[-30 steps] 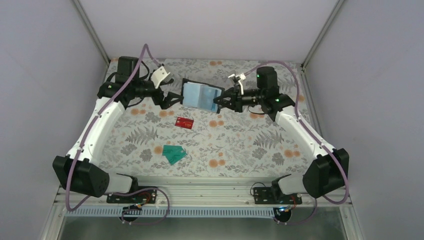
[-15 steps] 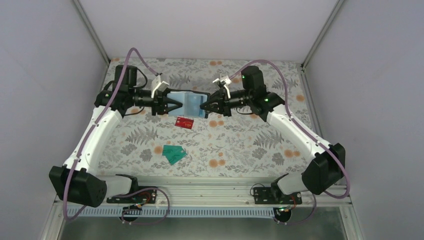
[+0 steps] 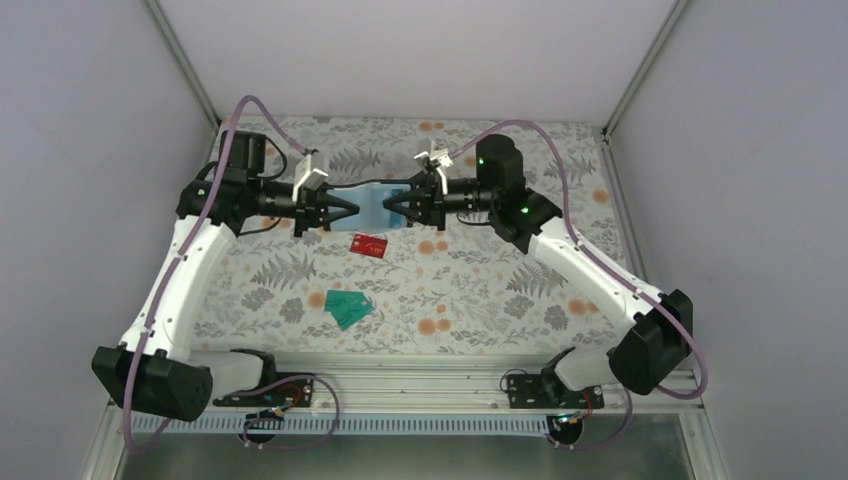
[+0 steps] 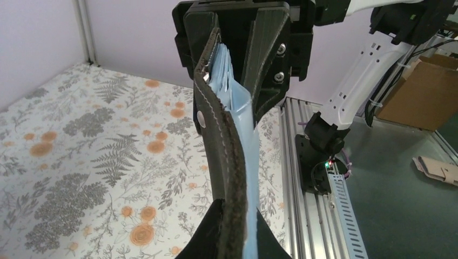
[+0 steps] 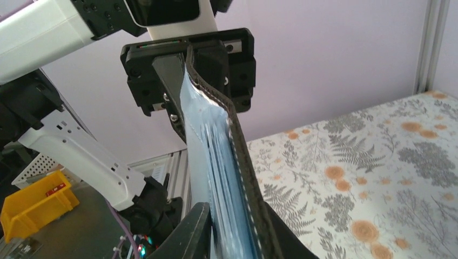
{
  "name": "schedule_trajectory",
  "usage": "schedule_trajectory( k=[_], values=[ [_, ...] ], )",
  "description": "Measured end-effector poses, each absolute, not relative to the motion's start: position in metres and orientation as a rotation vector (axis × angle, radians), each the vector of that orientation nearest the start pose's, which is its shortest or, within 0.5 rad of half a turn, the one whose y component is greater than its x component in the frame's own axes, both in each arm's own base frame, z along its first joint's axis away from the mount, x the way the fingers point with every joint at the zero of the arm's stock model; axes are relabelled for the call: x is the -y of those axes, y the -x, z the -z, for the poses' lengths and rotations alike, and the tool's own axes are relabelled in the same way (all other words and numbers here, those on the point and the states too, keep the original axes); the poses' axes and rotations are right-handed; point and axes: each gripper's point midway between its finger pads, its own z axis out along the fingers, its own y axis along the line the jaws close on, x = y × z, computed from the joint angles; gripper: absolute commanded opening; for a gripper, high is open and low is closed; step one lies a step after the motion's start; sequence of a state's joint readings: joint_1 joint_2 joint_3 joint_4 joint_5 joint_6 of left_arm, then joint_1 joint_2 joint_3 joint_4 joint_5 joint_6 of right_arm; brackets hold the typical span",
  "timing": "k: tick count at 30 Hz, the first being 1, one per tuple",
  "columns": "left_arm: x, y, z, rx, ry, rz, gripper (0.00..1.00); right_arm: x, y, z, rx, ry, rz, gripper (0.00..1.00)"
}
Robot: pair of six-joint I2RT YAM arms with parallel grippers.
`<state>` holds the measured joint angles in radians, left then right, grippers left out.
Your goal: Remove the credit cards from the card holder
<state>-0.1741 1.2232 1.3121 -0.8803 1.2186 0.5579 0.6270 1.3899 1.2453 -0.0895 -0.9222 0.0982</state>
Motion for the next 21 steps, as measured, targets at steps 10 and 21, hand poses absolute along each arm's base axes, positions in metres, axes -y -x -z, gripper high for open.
schedule_trajectory(
  k=[10, 21],
  values=[
    [0.201, -0.221, -0.359, -1.554, -1.225, 1.161, 0.02, -0.373, -0.233, -0.358, -1.47, 1.183, -1.333, 0.04],
    [0.198, -0.225, -0.36, -1.54, -1.219, 1.159, 0.94, -0.375, -0.243, -0.355, -1.535, 1.112, -1.294, 0.04]
  ],
)
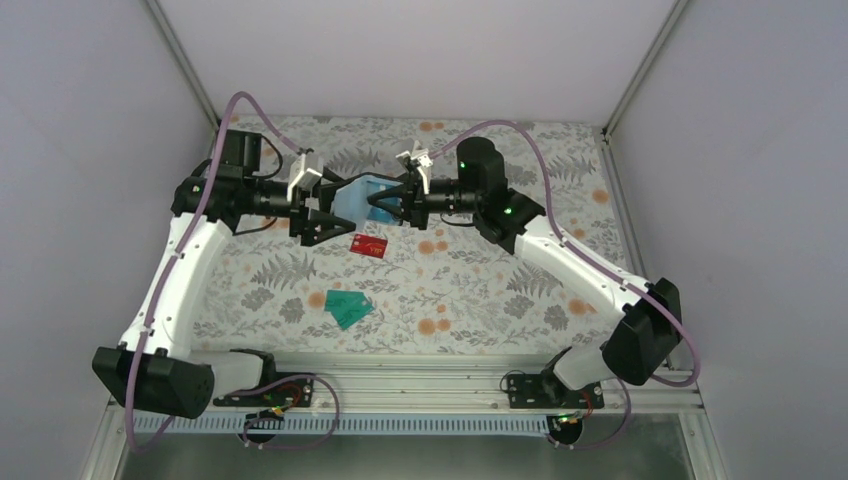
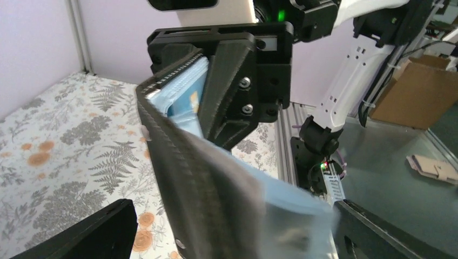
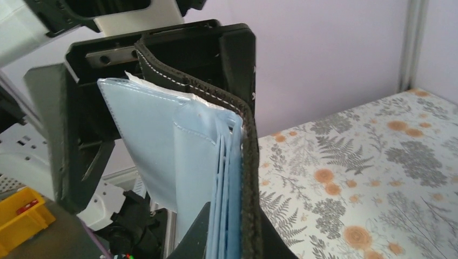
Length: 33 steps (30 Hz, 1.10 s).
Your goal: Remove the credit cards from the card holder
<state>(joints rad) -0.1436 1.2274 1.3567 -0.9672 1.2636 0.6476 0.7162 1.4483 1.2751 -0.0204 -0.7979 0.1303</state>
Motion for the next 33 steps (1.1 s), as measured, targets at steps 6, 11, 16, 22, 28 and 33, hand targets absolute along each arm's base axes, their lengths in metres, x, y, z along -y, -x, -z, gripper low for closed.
schedule_trajectory(
  k=[6, 11, 16, 22, 28, 33],
  values=[
    [0.198, -0.231, -0.346, -1.574, -1.192, 1.201, 0.9, -0.374, -0.251, -0.352, -1.582, 1.07, -1.262, 0.04],
    [0.199, -0.241, -0.334, -1.618, -1.152, 1.227, 0.8, -0.377, -0.242, -0.357, -1.555, 1.098, -1.288, 0.04],
    [0.199, -0.251, -0.33, -1.65, -1.118, 1.206, 0.36, -0.377, -0.24, -0.357, -1.559, 1.098, -1.298, 0.04],
    [0.2, -0.254, -0.33, -1.672, -1.098, 1.211, 0.02, -0.375, -0.247, -0.357, -1.562, 1.078, -1.257, 0.25],
    [0.2, -0.265, -0.322, -1.706, -1.087, 1.206, 0.02, -0.361, -0.24, -0.365, -1.519, 1.098, -1.246, 0.55],
    [0.199, -0.257, -0.323, -1.682, -1.113, 1.238, 0.02, -0.341, -0.234, -0.369, -1.482, 1.104, -1.24, 0.57]
  ],
)
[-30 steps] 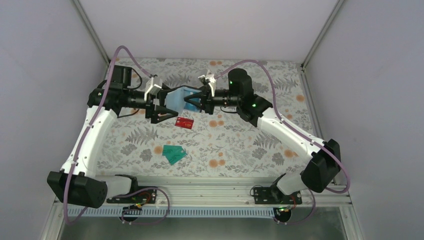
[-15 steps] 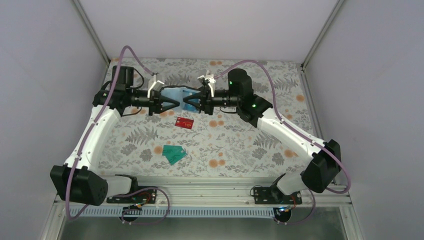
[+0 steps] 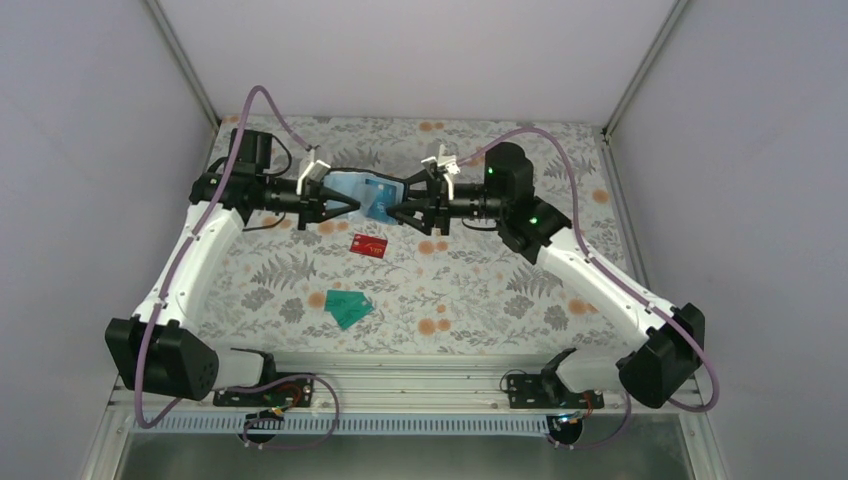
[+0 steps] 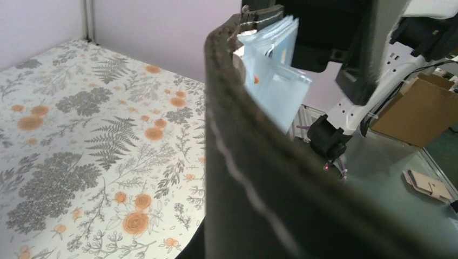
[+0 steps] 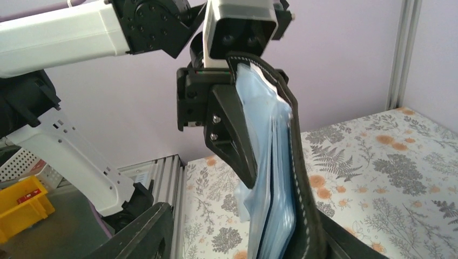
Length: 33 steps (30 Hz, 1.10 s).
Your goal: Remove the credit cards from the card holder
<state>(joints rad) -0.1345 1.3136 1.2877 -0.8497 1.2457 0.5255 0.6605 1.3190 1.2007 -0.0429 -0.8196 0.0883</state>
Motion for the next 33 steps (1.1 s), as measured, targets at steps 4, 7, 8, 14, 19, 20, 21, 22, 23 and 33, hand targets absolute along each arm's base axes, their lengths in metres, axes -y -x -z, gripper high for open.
schedule_trajectory(
  k=[4, 7, 8, 14, 19, 20, 21, 22, 23, 33],
  values=[
    [0.2, -0.253, -0.329, -1.652, -1.132, 1.248, 0.02, -0.34, -0.233, -0.363, -1.487, 1.119, -1.26, 0.51],
    [0.199, -0.251, -0.328, -1.647, -1.138, 1.253, 0.02, -0.343, -0.237, -0.356, -1.517, 1.112, -1.267, 0.18],
    [0.199, -0.25, -0.328, -1.643, -1.142, 1.255, 0.02, -0.344, -0.238, -0.354, -1.52, 1.113, -1.266, 0.08],
    [0.199, -0.246, -0.33, -1.63, -1.148, 1.268, 0.24, -0.344, -0.237, -0.354, -1.514, 1.116, -1.287, 0.04],
    [0.192, -0.261, -0.327, -1.686, -1.1, 1.186, 0.56, -0.34, -0.248, -0.349, -1.562, 1.069, -1.238, 0.04],
    [0.188, -0.27, -0.324, -1.723, -1.073, 1.135, 0.56, -0.338, -0.255, -0.346, -1.601, 1.032, -1.202, 0.04],
    [0.182, -0.282, -0.319, -1.77, -1.033, 1.066, 0.56, -0.336, -0.264, -0.342, -1.65, 0.988, -1.159, 0.04],
    [0.174, -0.296, -0.313, -1.822, -0.983, 0.986, 0.56, -0.331, -0.276, -0.337, -1.712, 0.923, -1.098, 0.04],
    [0.164, -0.309, -0.305, -1.872, -0.929, 0.904, 0.58, -0.325, -0.292, -0.333, -1.782, 0.838, -1.018, 0.04],
    [0.132, -0.345, -0.284, -1.992, -0.735, 0.706, 0.6, -0.243, -0.392, -0.254, -2.2, 0.257, -0.254, 0.04]
  ],
)
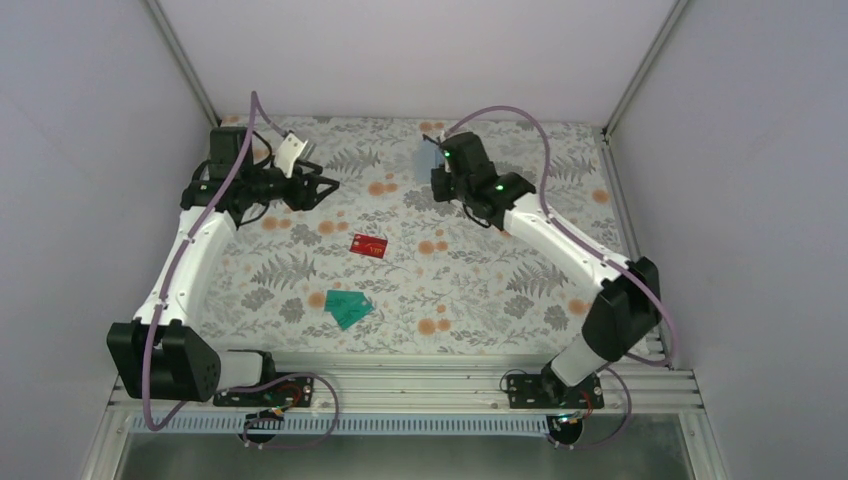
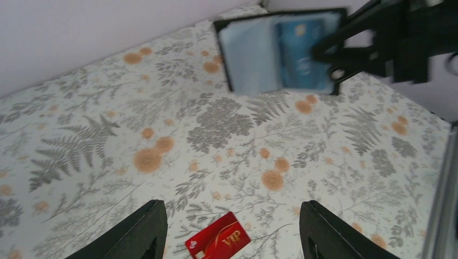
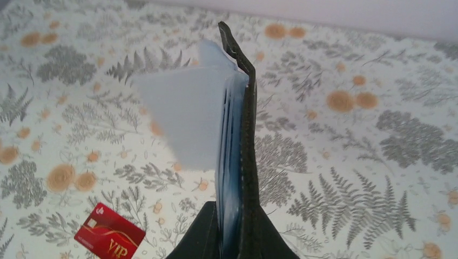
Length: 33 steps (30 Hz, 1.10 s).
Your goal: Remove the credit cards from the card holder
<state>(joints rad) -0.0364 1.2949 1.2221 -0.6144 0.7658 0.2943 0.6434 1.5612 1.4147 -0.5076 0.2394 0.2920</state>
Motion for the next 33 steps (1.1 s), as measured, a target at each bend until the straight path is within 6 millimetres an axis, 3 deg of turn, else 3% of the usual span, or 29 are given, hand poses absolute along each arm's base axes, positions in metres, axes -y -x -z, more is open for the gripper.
schedule_trajectory(
  k=[3, 5, 9, 13, 17, 22, 33],
  values=[
    [0.144, -0.336, -0.289, -1.955, -0.779, 0.794, 0.57, -0.258, -0.393, -0.234, -2.249, 0.286, -0.246, 0.04],
    [0.16, -0.324, -0.293, -1.914, -0.839, 0.884, 0.53, -0.281, -0.389, -0.227, -2.265, 0.34, -0.29, 0.04],
    [0.193, -0.302, -0.293, -1.86, -0.941, 1.074, 0.4, -0.336, -0.377, -0.223, -2.267, 0.486, -0.511, 0.04],
    [0.2, -0.303, -0.283, -1.885, -0.939, 1.153, 0.34, -0.362, -0.357, -0.228, -2.233, 0.61, -0.708, 0.04],
    [0.198, -0.308, -0.272, -1.919, -0.921, 1.131, 0.34, -0.367, -0.333, -0.242, -2.171, 0.703, -0.849, 0.04],
    [0.196, -0.305, -0.267, -1.932, -0.919, 1.108, 0.26, -0.374, -0.299, -0.275, -2.011, 0.86, -1.04, 0.04],
    [0.197, -0.287, -0.28, -1.857, -0.972, 1.195, 0.31, -0.372, -0.281, -0.279, -1.894, 0.975, -1.173, 0.04]
  ],
)
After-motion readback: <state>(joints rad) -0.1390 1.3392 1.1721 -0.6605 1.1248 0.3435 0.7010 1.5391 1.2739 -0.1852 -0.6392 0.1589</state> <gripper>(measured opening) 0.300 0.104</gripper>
